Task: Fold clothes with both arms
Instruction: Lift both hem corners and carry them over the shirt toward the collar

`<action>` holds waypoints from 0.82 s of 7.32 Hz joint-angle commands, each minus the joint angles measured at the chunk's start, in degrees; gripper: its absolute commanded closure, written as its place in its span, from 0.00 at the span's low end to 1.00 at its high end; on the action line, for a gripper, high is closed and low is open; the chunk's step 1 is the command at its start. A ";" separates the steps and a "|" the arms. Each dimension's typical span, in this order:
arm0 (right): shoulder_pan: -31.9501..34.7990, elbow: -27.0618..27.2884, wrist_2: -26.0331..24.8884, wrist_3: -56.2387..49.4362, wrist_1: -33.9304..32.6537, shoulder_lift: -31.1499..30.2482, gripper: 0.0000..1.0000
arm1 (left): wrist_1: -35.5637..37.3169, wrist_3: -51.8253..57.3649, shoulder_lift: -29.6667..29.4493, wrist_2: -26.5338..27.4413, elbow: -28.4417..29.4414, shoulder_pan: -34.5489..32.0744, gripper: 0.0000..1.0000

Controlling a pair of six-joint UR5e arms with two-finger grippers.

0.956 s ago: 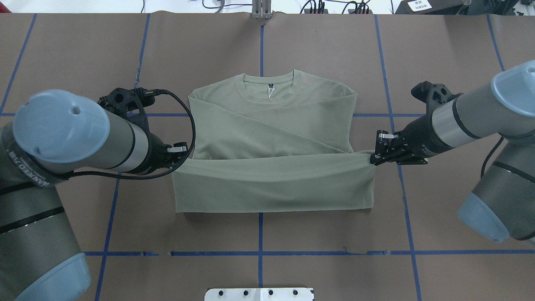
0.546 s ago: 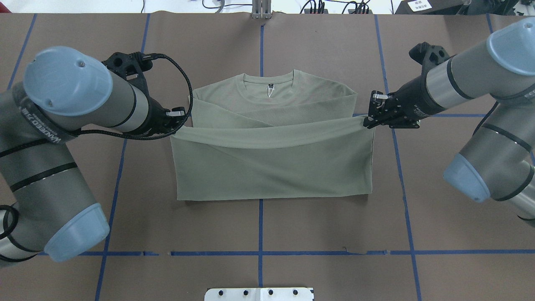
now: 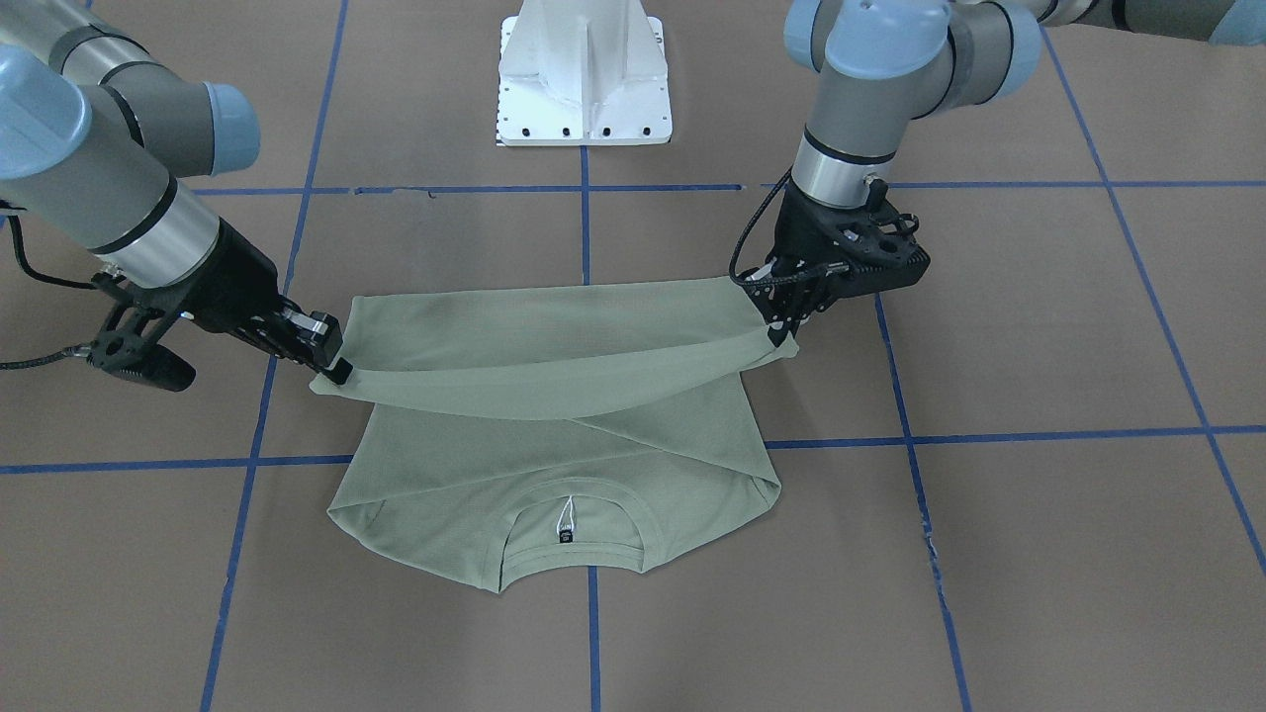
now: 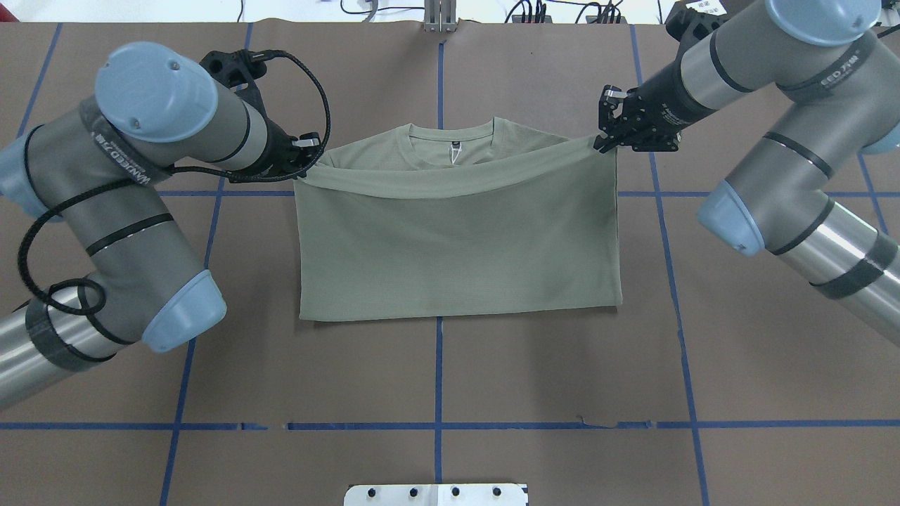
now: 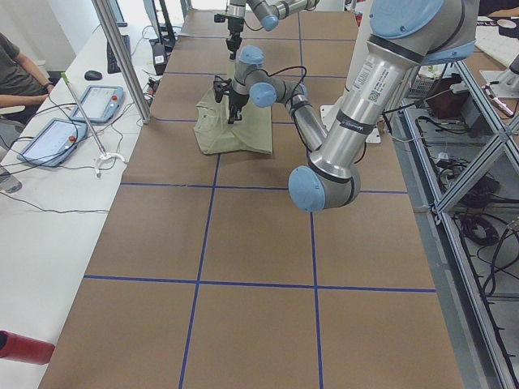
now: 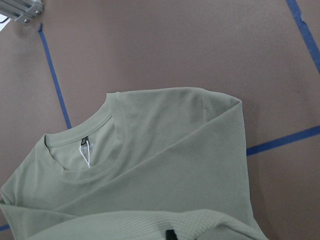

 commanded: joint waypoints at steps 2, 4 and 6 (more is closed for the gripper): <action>0.71 -10.12 -0.98 0.06 0.08 6.75 1.00 | -7.20 -0.37 -3.48 0.16 10.65 -3.25 1.00; 0.63 -15.75 -1.43 0.06 2.95 7.65 1.00 | -18.00 -5.35 -4.35 0.33 21.17 -3.08 1.00; 0.63 -20.24 -1.69 0.06 5.52 7.65 1.00 | -20.59 -5.12 -4.54 0.59 25.43 -3.08 1.00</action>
